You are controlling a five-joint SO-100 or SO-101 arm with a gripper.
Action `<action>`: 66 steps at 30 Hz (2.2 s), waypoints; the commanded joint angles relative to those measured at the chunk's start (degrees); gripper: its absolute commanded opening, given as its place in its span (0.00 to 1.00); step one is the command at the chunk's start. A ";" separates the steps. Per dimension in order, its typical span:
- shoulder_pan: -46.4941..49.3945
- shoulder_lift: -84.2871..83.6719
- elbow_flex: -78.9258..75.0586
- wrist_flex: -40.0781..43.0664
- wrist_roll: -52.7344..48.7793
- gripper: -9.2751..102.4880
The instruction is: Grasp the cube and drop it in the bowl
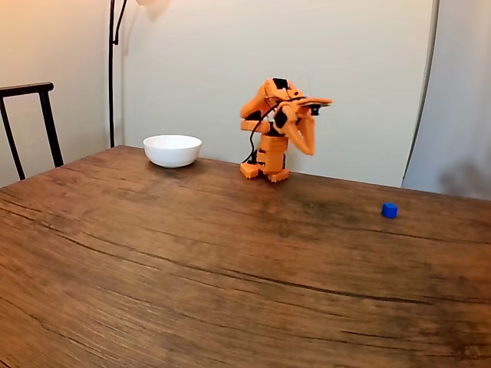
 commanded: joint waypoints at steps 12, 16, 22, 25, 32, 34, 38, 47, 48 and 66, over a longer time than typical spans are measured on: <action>-4.92 -1.23 -7.73 -4.83 -4.57 0.08; -5.63 -7.91 -9.05 -10.90 -4.57 0.08; -8.09 -26.81 -19.42 -12.74 -4.66 0.08; -9.67 -35.33 -24.35 -12.66 -4.66 0.08; -13.10 -47.99 -31.55 -13.36 -4.04 0.08; -14.41 -50.89 -33.31 -13.36 -3.78 0.08; -17.49 -57.74 -38.06 -13.45 -1.32 0.08; -18.90 -77.96 -53.00 -12.66 4.75 0.08; -19.07 -79.63 -54.23 -12.66 5.27 0.08; -31.90 -90.18 -56.25 -9.67 17.58 0.10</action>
